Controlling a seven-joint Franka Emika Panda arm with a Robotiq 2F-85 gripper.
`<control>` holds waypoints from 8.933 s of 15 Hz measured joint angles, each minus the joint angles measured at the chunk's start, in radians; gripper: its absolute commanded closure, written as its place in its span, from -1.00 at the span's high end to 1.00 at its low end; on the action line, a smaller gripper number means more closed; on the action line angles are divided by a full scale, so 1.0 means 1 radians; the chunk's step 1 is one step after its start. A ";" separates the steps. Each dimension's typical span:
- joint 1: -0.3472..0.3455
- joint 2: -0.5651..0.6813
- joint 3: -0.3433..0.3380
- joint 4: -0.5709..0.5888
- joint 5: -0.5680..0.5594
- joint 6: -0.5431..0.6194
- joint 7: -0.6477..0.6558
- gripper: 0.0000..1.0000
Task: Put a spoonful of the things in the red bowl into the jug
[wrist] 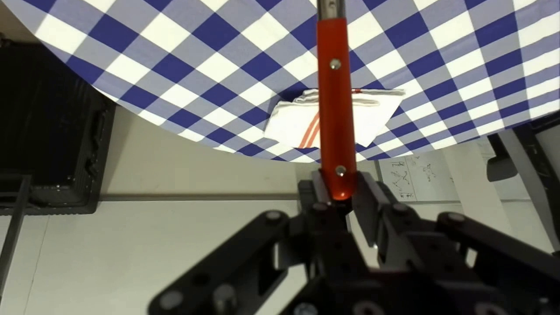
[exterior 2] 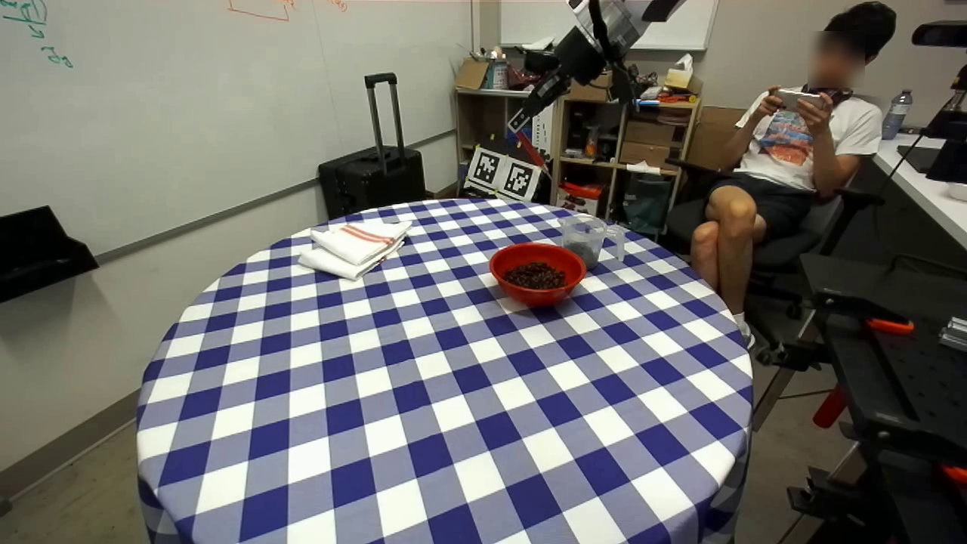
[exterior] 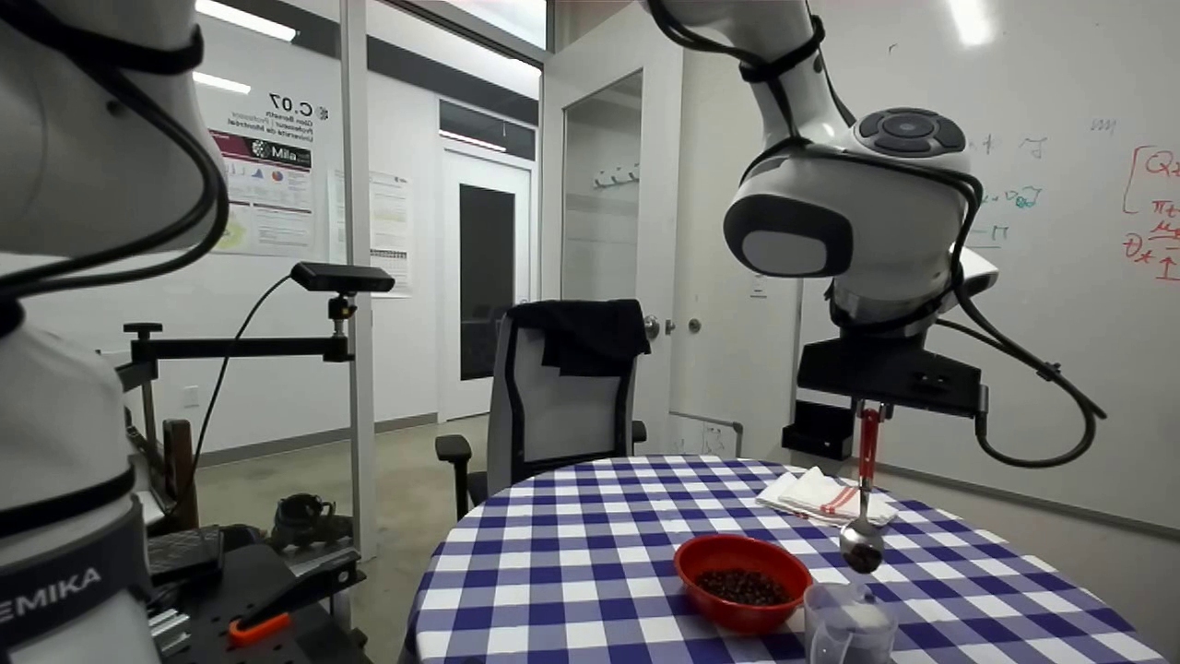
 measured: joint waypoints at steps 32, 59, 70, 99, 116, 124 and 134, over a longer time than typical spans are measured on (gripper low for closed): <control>-0.176 -0.008 0.176 -0.045 0.343 0.005 -0.376 -0.90; -0.308 -0.009 0.262 -0.044 0.551 -0.079 -0.595 -0.90; -0.252 -0.009 0.266 -0.052 0.533 -0.001 -0.597 -0.90; 1.299 -0.024 -1.107 0.029 -0.683 -0.322 0.902 -0.90; 0.983 0.205 -0.655 0.471 -0.999 -0.760 1.432 -0.90; 0.979 0.350 -0.642 0.551 -0.999 -0.762 1.490 -0.90; 0.956 0.469 -0.623 0.623 -0.992 -0.705 1.538 -0.90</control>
